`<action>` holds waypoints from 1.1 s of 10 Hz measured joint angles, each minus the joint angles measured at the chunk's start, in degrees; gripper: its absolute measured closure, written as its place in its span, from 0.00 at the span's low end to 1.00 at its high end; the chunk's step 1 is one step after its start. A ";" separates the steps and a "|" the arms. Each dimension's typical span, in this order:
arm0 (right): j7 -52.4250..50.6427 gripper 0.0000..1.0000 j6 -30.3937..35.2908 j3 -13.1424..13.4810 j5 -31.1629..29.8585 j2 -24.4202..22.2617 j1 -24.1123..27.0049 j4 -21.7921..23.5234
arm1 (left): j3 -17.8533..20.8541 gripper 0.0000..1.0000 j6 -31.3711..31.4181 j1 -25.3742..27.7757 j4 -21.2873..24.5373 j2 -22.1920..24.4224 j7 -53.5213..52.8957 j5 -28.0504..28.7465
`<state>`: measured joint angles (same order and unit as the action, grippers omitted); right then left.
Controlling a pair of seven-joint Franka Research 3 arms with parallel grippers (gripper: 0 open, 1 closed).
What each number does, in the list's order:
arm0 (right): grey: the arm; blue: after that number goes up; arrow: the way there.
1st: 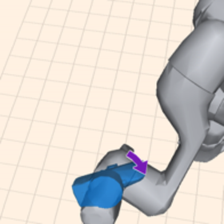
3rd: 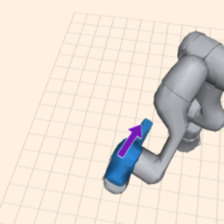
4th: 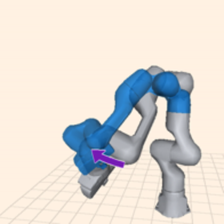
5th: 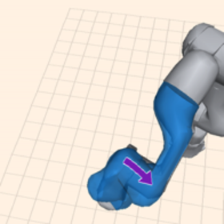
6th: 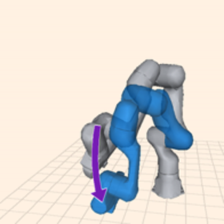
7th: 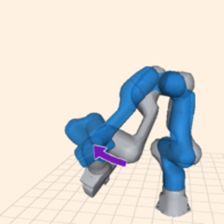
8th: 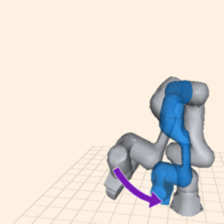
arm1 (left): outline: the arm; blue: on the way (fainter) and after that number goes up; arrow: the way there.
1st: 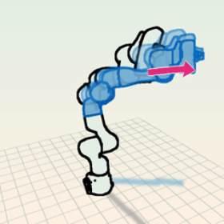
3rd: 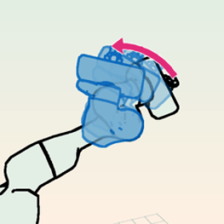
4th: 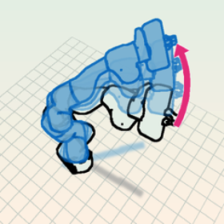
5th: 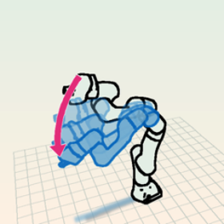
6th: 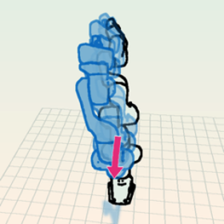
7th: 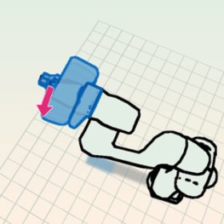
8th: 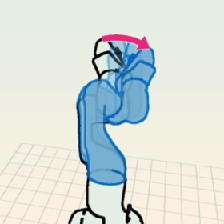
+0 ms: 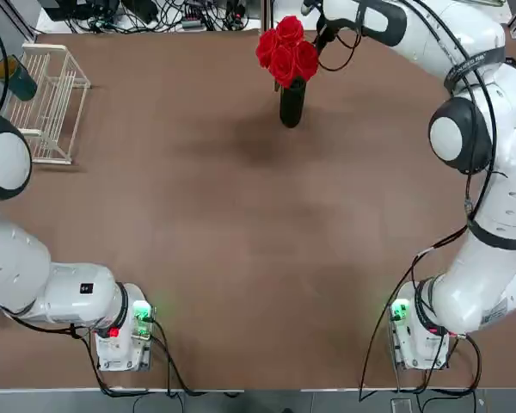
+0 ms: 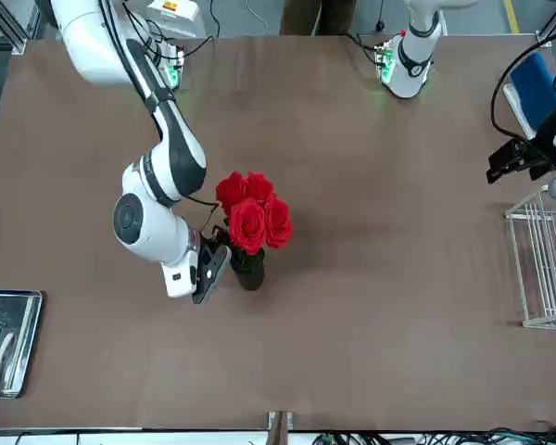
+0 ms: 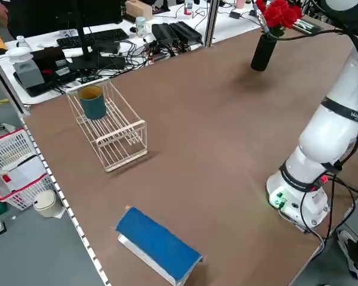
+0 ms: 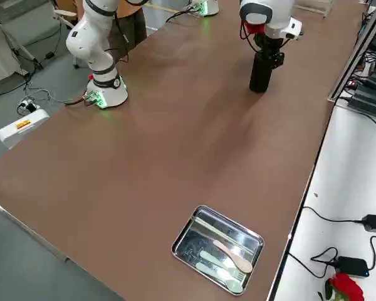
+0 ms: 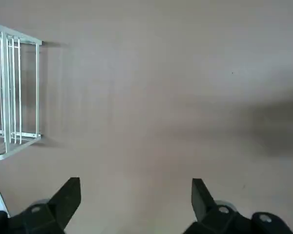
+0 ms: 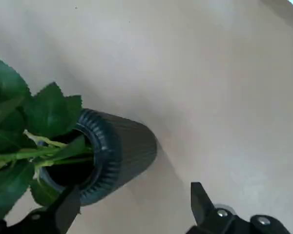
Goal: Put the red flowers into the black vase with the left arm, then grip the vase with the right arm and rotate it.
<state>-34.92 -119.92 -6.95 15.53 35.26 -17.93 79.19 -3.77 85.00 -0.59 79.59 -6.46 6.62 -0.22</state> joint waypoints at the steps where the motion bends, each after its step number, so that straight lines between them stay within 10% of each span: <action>1: -0.58 0.00 0.35 -0.07 0.05 -0.01 0.72 -0.04 | 0.00 0.00 0.00 0.00 0.00 0.00 0.00 0.00; 6: -0.85 0.00 8.12 0.59 0.09 -4.89 6.76 -1.69 | -0.01 0.00 0.00 0.00 -0.03 0.00 0.00 0.00; 11: 3.94 0.00 22.67 13.53 -1.20 -20.95 8.00 2.98 | -0.01 0.00 0.00 0.00 -0.06 0.01 -0.01 0.00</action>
<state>-30.98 -97.25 6.58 14.33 14.31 -9.93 82.18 -3.78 85.00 -0.59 79.53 -6.45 6.62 -0.22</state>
